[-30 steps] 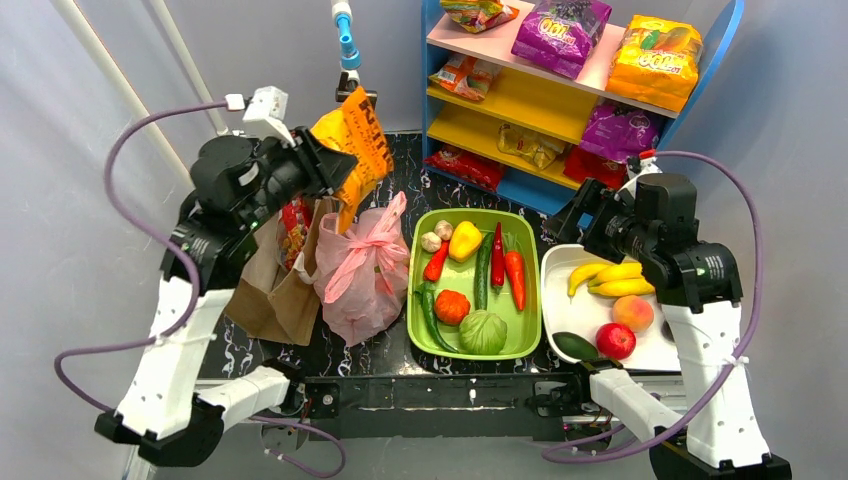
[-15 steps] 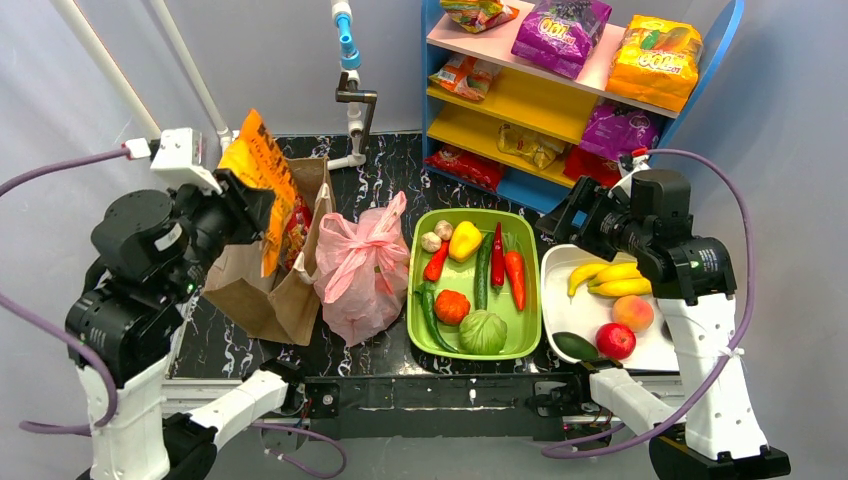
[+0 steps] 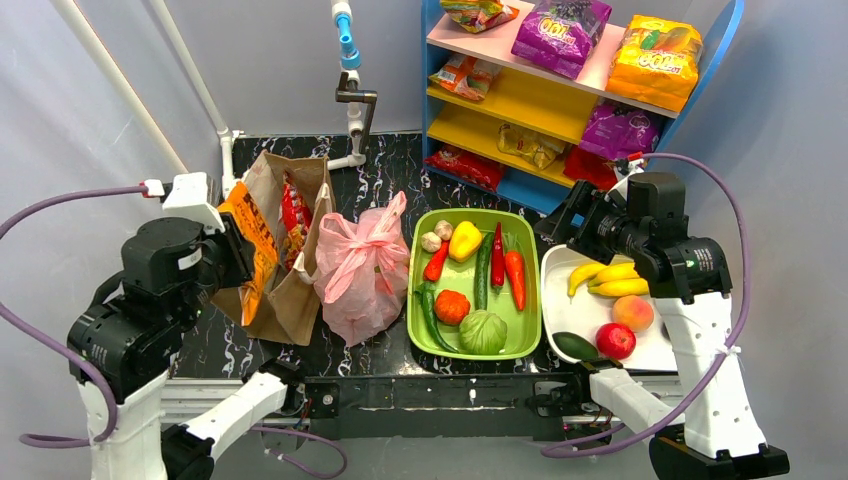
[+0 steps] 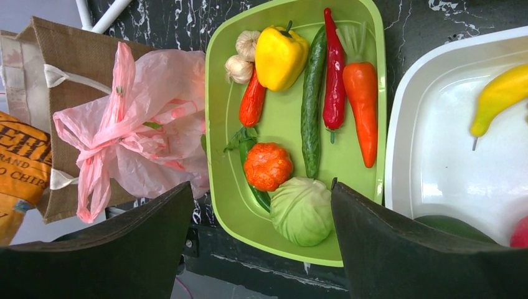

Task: Place the food into the grocery bag and tie it

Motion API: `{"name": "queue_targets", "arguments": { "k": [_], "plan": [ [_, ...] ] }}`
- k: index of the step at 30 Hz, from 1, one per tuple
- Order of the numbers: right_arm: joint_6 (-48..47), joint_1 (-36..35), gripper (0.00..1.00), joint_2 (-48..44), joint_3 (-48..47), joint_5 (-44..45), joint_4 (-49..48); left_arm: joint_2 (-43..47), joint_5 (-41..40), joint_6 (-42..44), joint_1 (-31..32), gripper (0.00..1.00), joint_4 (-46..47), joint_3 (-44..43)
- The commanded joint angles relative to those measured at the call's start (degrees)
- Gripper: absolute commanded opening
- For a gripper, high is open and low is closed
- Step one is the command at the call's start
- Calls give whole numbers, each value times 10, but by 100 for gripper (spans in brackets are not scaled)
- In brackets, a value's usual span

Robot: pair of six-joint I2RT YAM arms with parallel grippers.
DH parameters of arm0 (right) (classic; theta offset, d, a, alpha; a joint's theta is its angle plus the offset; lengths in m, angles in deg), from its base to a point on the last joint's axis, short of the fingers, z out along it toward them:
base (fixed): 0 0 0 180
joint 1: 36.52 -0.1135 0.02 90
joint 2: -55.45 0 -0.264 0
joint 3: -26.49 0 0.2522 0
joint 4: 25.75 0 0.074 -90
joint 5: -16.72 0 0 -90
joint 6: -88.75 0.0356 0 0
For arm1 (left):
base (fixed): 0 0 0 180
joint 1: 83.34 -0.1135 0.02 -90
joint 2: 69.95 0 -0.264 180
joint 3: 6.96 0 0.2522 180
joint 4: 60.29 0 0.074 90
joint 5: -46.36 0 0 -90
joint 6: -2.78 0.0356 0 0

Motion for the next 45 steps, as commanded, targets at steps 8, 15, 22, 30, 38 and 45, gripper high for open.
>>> {"name": "queue_targets", "arguments": {
  "k": [8,15,22,30,38,45],
  "plan": [
    [1,3,88,-4,-5,-10,-11,-116,-49,-17,-3,0,-122,-12],
    [0,3,87,-4,-6,-11,-12,-192,-32,-7,-31,0,-110,-4],
    [-6,2,88,-5,-10,-4,-9,-211,63,16,-139,0,-38,75],
    [-5,3,88,15,-32,-19,-9,-233,54,-8,-177,0,19,134],
    [-2,3,87,30,-44,-34,-14,-245,34,-21,-191,0,51,196],
    [-6,2,88,20,-37,-24,-12,-231,-3,-54,-195,66,54,234]
  ]
}}
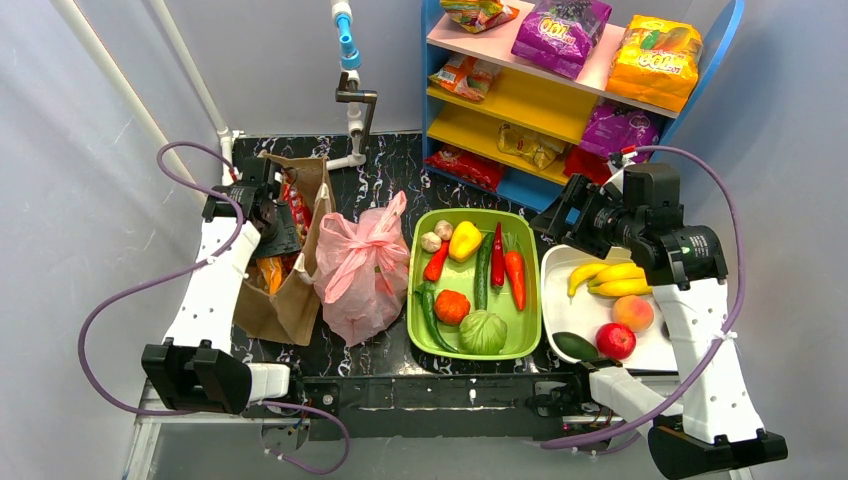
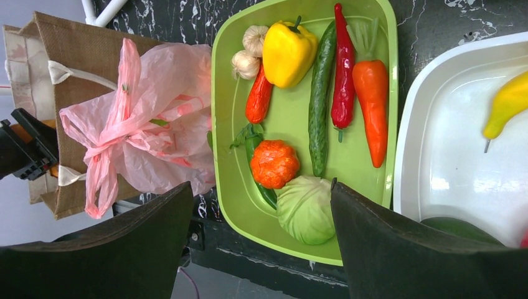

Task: Place the food into the grocery bag and tie it

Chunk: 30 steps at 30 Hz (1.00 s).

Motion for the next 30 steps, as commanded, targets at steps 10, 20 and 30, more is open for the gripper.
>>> {"name": "queue_targets", "arguments": {
  "k": [10,20,30],
  "plan": [
    [-6,2,87,-22,-4,4,-14,30,-6,-1,2,98,-8,-135],
    [-6,2,87,-23,6,5,-17,92,27,156,139,98,78,-161],
    [-2,2,87,-11,-15,4,-14,99,224,238,220,98,172,-96]
  ]
}}
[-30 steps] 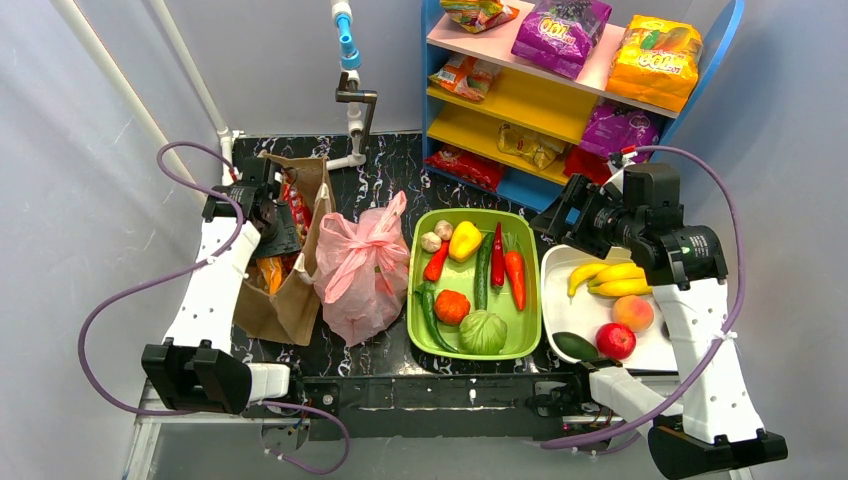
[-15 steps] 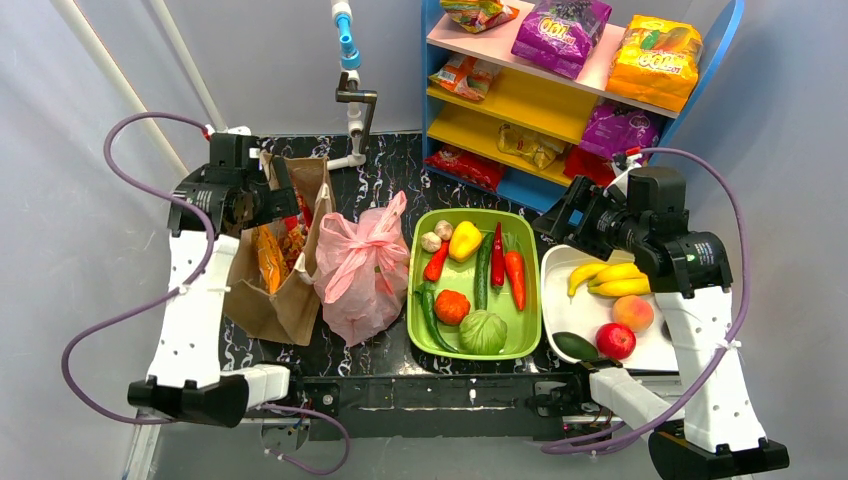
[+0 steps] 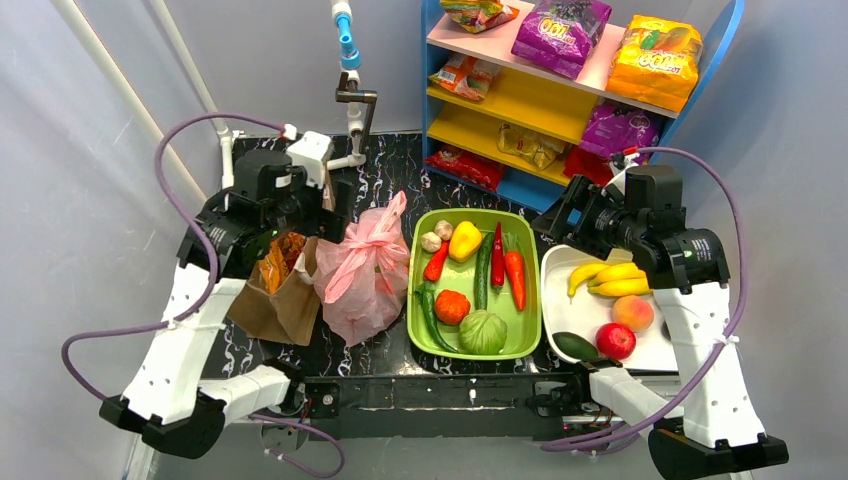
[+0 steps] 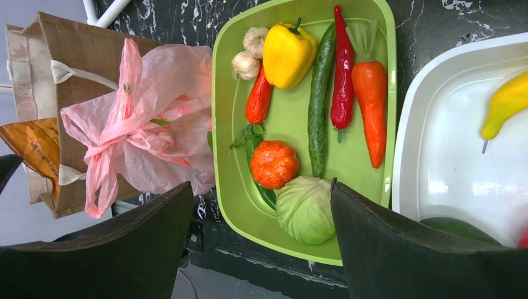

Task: Place the food into the grocery bag and tie it

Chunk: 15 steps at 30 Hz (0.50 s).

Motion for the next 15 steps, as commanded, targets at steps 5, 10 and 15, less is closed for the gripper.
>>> {"name": "queue_targets", "arguments": {
  "k": [5,10,15],
  "plan": [
    [0,3,87,-10,-14,3,-4,-41,154,112,33,98,60,27],
    [-4,2,87,-23,-11,11,12,-82,188,148,42,98,22,12],
    [-6,2,88,-32,-11,10,22,-89,210,174,46,98,27,52]
  ]
}}
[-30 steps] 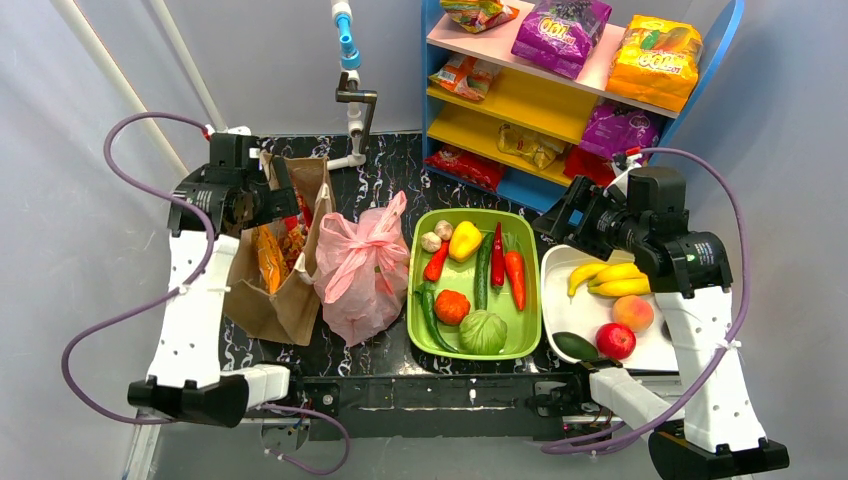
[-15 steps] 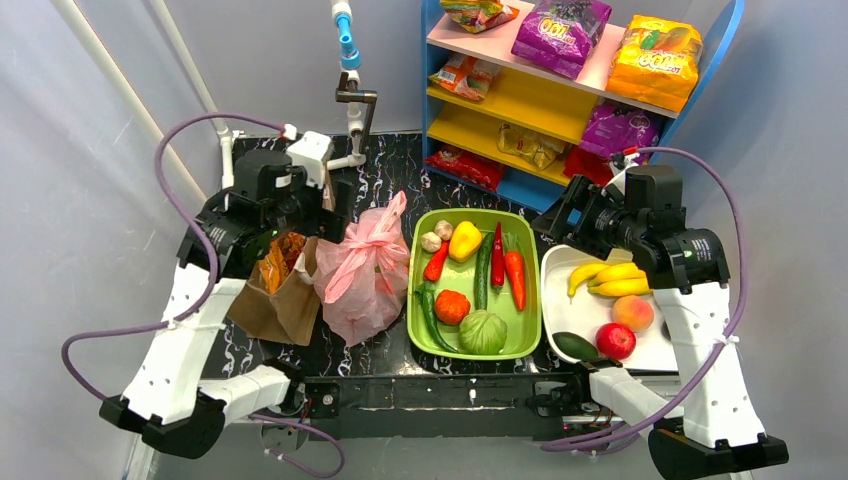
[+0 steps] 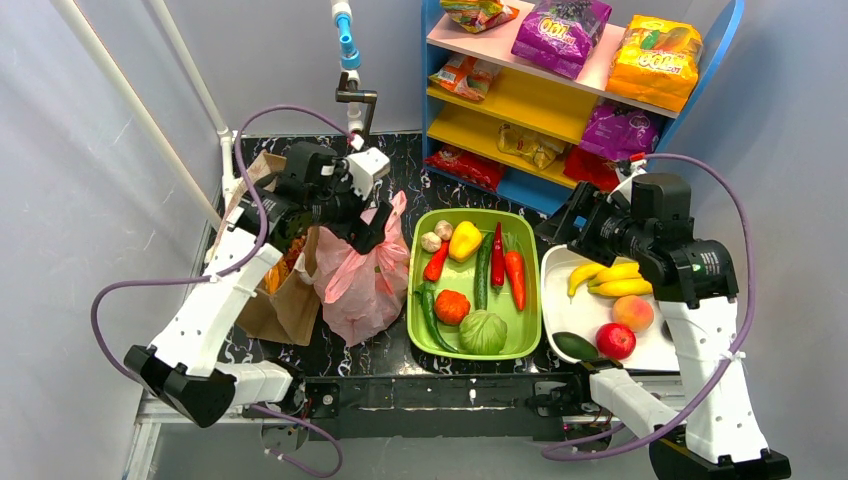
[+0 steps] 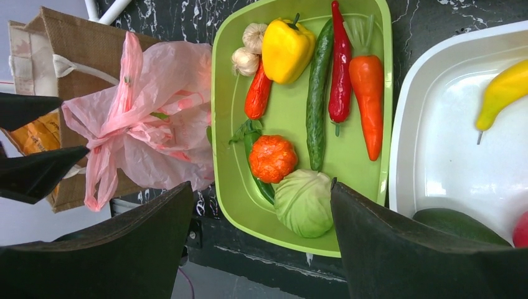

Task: Place the food into the grocery bag and tie it

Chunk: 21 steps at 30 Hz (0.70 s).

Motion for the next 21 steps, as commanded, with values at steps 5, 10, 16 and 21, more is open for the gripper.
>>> {"name": "queue_targets", "arguments": {
  "k": [5,10,16,21],
  "plan": [
    [-12,2,88,-9,-19,2,13,-10,41,56,15,98,-22,48],
    [-18,3,88,-8,-25,2,22,-10,3,73,17,98,-8,83],
    [-25,2,88,-5,-31,-2,29,-28,-30,82,21,98,12,110],
    [-30,3,88,-8,-31,5,32,-37,-71,78,31,98,14,115]
  ]
}}
